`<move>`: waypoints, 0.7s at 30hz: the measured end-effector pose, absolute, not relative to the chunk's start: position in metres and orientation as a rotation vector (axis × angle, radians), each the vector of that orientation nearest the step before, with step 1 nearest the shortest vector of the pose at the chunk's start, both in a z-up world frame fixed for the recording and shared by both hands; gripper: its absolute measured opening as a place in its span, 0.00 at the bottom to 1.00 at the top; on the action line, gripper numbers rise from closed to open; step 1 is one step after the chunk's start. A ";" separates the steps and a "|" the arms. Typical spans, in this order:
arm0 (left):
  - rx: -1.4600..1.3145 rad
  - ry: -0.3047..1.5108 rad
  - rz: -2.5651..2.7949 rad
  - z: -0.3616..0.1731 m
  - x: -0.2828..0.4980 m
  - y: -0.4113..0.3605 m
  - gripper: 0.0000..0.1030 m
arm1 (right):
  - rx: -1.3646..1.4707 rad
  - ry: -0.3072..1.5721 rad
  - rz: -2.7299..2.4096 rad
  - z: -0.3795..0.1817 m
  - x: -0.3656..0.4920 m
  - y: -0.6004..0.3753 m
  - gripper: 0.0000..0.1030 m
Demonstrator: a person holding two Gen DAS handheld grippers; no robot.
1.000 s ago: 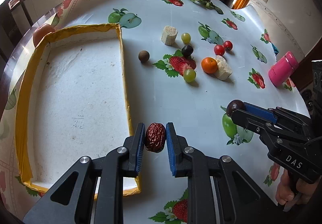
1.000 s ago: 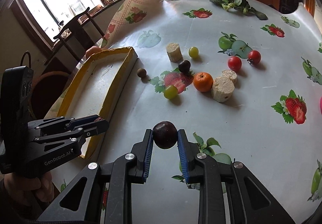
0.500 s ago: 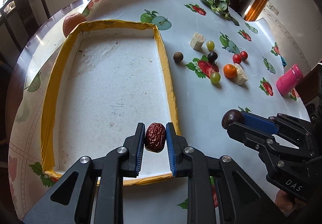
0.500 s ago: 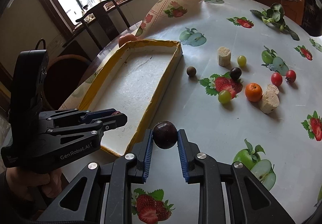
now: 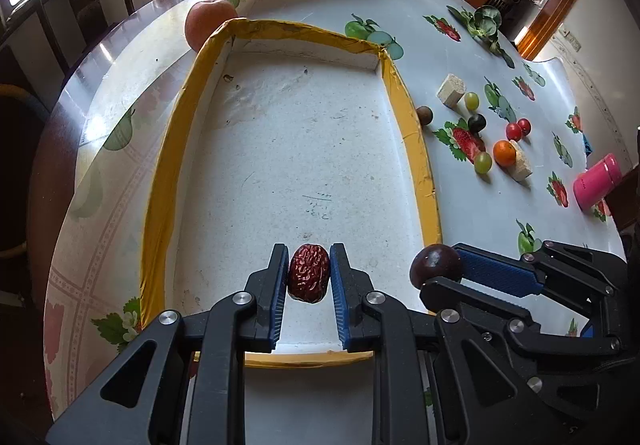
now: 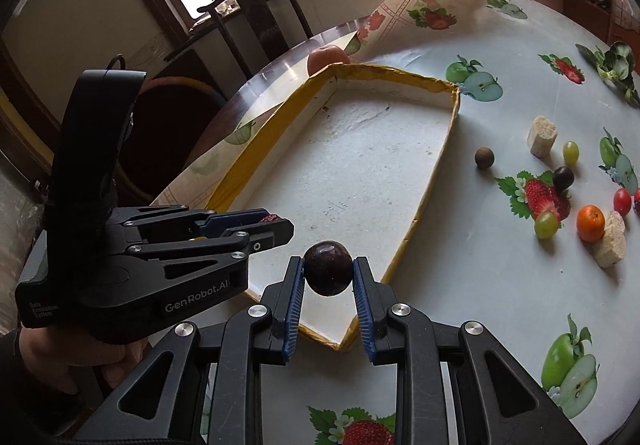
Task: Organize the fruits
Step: 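Carry the red date in the left tool into the tray while the right tool carries the plum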
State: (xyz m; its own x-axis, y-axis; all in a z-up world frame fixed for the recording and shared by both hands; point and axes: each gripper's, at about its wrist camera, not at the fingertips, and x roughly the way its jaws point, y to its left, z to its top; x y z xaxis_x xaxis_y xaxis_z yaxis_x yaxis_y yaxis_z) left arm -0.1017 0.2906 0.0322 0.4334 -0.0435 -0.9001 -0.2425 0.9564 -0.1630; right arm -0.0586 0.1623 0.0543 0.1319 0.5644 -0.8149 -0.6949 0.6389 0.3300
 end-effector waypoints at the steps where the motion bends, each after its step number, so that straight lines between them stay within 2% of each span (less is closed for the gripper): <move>1: -0.290 1.126 0.131 0.030 -0.102 0.293 0.18 | -0.145 1.121 0.923 0.050 -0.058 0.168 0.24; 12: -0.297 1.219 0.132 -0.003 -0.109 0.308 0.18 | -0.269 1.264 0.937 -0.003 -0.063 0.204 0.26; 16: -0.279 1.226 0.145 -0.004 -0.111 0.308 0.18 | -0.255 1.267 0.934 -0.002 -0.062 0.202 0.28; 17: -0.278 1.229 0.147 -0.004 -0.110 0.309 0.20 | -0.256 1.267 0.932 -0.002 -0.062 0.201 0.28; 19: -0.279 1.231 0.155 -0.003 -0.109 0.309 0.30 | -0.265 1.266 0.926 -0.001 -0.061 0.200 0.31; 21: -0.268 1.228 0.161 -0.001 -0.107 0.307 0.45 | -0.273 1.262 0.923 0.001 -0.060 0.199 0.37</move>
